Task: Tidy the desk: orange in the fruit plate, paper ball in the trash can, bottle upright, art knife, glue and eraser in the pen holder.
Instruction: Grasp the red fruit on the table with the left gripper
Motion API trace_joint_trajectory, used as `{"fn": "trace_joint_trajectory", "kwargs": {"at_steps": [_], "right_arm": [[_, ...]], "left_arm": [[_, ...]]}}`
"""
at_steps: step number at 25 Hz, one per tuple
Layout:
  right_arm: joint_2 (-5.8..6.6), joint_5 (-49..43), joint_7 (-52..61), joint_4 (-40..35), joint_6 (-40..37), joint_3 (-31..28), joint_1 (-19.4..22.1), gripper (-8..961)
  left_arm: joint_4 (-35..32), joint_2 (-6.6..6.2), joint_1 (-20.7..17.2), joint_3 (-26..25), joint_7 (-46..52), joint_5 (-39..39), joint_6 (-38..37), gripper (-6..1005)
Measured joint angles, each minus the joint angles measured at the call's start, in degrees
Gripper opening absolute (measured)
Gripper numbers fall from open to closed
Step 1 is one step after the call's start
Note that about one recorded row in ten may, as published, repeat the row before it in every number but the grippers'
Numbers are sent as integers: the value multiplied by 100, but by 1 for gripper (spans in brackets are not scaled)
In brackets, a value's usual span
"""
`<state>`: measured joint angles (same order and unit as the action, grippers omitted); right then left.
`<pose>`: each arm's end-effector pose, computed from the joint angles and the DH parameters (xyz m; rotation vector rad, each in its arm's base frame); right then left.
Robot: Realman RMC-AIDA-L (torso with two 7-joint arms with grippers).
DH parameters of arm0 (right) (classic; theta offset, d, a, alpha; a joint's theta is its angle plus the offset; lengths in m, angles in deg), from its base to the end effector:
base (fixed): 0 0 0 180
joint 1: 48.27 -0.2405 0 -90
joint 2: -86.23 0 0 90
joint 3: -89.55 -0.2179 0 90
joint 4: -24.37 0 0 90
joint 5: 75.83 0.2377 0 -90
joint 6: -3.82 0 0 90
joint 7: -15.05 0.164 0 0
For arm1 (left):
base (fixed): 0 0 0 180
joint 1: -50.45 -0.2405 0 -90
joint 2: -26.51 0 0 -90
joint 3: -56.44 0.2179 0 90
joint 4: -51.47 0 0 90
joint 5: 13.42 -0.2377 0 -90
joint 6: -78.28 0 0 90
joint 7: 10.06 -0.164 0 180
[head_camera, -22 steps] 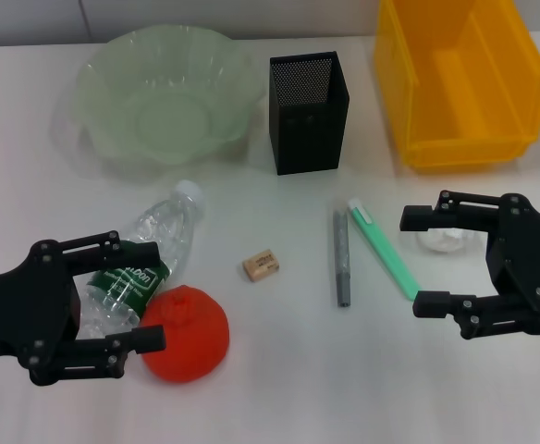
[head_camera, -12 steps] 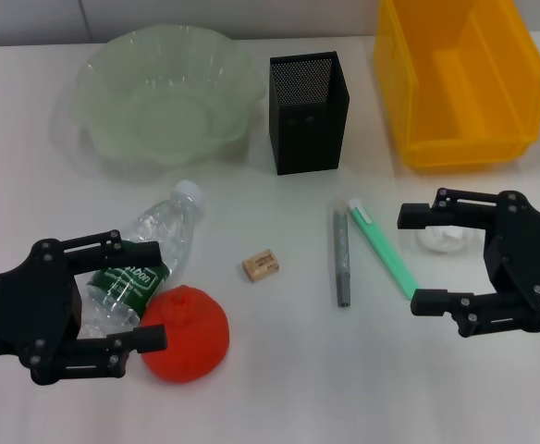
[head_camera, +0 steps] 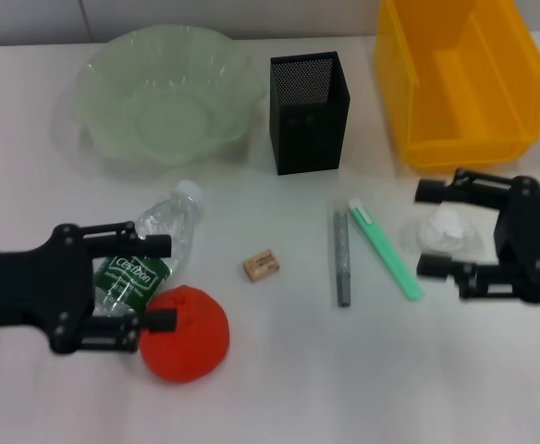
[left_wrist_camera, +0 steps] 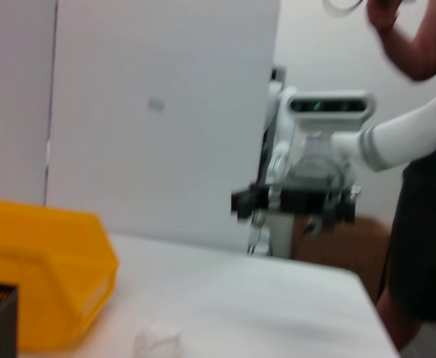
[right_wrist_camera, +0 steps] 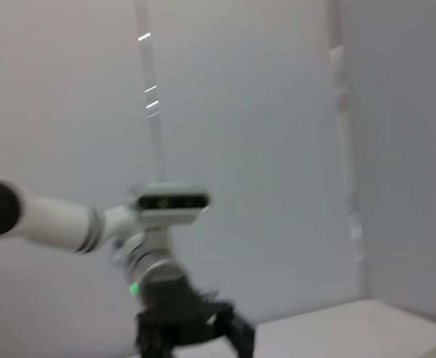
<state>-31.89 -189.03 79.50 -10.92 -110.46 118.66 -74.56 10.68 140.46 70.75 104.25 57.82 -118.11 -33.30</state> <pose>0.2354 0.2775 0.0361 -2.7709 0.2740 1.1331 -0.2474 0.2656 0.0405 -2.9322 -0.2734 -0.9350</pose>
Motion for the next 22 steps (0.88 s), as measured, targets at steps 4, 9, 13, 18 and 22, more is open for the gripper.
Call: {"fn": "trace_joint_trajectory", "kwargs": {"at_steps": [4,9,13,18,22], "right_arm": [[57,1,0,325,167,-564,50,801],[133,5,0,517,210,-883,144,801],[134,7,-1,527,217,-906,214,801],[127,9,-1,532,222,-909,268,800],[122,9,-1,541,223,-912,274,800]], "left_arm": [[-101,32,225,-1,176,-305,355,768],[-527,230,666,4,616,-1157,703,745],[-906,347,758,31,879,-1551,752,722],[-1438,454,893,341,1263,-2315,950,693],[-1440,450,865,595,1283,-2330,1192,670]]}}
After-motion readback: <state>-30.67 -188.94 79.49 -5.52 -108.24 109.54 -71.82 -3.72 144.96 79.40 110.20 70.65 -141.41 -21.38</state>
